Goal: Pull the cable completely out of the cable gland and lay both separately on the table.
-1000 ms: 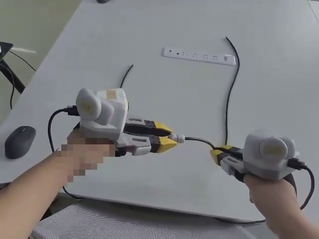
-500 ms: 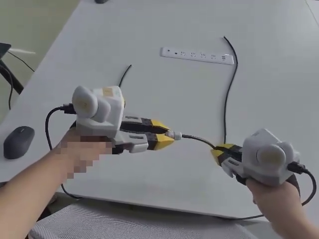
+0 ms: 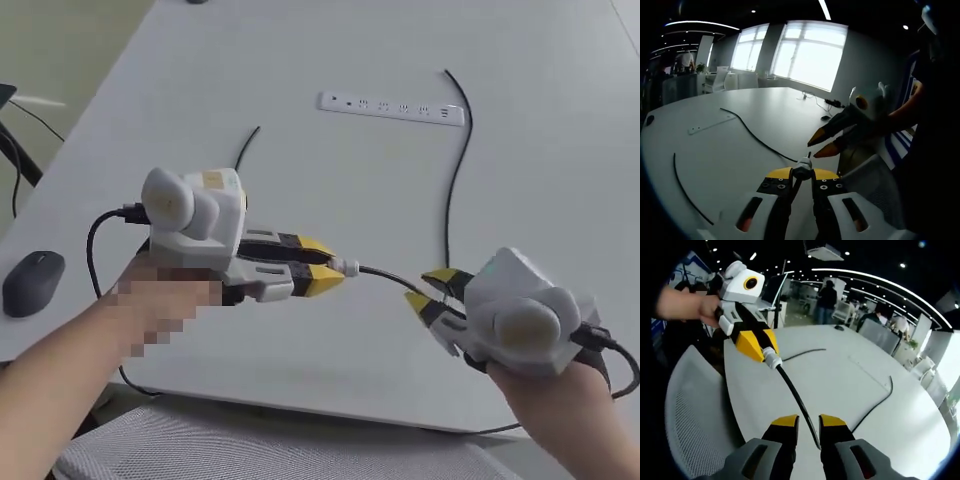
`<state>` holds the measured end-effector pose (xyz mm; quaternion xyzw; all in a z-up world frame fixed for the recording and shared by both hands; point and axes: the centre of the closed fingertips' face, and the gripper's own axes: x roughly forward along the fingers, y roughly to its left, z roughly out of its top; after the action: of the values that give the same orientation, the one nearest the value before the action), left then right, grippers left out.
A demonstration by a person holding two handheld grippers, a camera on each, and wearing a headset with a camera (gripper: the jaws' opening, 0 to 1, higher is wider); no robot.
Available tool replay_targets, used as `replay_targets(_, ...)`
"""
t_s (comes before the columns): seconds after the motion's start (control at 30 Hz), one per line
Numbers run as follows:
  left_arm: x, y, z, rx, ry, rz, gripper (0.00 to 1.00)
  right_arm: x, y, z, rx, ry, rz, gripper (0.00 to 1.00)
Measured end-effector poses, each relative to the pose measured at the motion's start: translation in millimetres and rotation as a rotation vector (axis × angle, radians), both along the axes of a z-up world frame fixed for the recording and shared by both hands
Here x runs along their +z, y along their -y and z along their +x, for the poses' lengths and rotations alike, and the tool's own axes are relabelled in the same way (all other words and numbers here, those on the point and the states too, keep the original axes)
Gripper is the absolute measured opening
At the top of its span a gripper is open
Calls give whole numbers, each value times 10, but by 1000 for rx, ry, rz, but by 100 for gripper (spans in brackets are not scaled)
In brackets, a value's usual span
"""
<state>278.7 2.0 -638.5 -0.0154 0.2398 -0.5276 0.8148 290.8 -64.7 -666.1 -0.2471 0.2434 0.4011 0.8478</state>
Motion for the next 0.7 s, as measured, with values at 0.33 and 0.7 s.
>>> replay_targets(0.33,-14,17,-12,-4,-1,10,15,120,-379,-69,131,86,-61,9)
replay_targets(0.7,-14,19,-19,-2,-3,8,15,155,-503,-82,201,138,-115,4)
